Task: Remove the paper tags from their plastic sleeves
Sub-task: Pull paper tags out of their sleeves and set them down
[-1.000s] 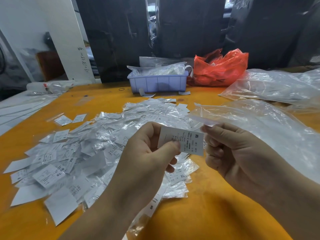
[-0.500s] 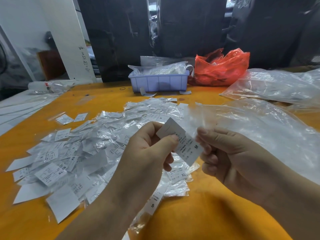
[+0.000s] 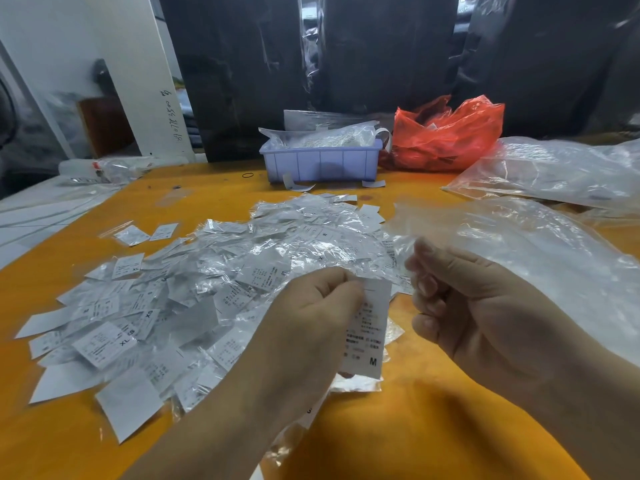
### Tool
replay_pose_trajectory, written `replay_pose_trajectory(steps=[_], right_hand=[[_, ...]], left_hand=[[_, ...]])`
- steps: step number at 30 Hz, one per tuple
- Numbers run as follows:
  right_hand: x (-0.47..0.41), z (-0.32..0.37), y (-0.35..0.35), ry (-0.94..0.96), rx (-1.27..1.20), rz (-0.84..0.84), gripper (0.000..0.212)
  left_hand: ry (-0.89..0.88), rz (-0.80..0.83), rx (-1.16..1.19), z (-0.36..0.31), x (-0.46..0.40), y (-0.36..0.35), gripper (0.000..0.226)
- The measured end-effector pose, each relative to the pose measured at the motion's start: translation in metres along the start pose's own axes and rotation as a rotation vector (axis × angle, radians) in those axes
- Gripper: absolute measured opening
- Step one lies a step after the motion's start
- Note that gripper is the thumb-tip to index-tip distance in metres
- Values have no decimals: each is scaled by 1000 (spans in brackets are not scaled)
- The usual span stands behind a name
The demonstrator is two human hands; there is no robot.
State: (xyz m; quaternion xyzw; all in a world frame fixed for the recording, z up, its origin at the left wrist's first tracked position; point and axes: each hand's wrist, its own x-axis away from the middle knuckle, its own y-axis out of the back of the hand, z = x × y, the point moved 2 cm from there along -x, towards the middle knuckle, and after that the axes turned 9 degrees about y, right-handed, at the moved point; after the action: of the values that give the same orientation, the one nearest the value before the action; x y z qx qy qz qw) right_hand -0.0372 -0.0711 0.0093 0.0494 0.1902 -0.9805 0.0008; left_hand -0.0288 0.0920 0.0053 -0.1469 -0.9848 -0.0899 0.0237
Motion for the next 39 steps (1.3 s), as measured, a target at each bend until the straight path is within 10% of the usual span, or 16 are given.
replay_pose_trajectory(steps=[26, 39], right_hand=[[1, 0, -1, -19, 49, 37, 24], [3, 0, -3, -43, 58, 64, 21]], left_hand=[[156, 207, 304, -5, 2, 0, 17], [81, -38, 258, 1, -7, 7, 23]])
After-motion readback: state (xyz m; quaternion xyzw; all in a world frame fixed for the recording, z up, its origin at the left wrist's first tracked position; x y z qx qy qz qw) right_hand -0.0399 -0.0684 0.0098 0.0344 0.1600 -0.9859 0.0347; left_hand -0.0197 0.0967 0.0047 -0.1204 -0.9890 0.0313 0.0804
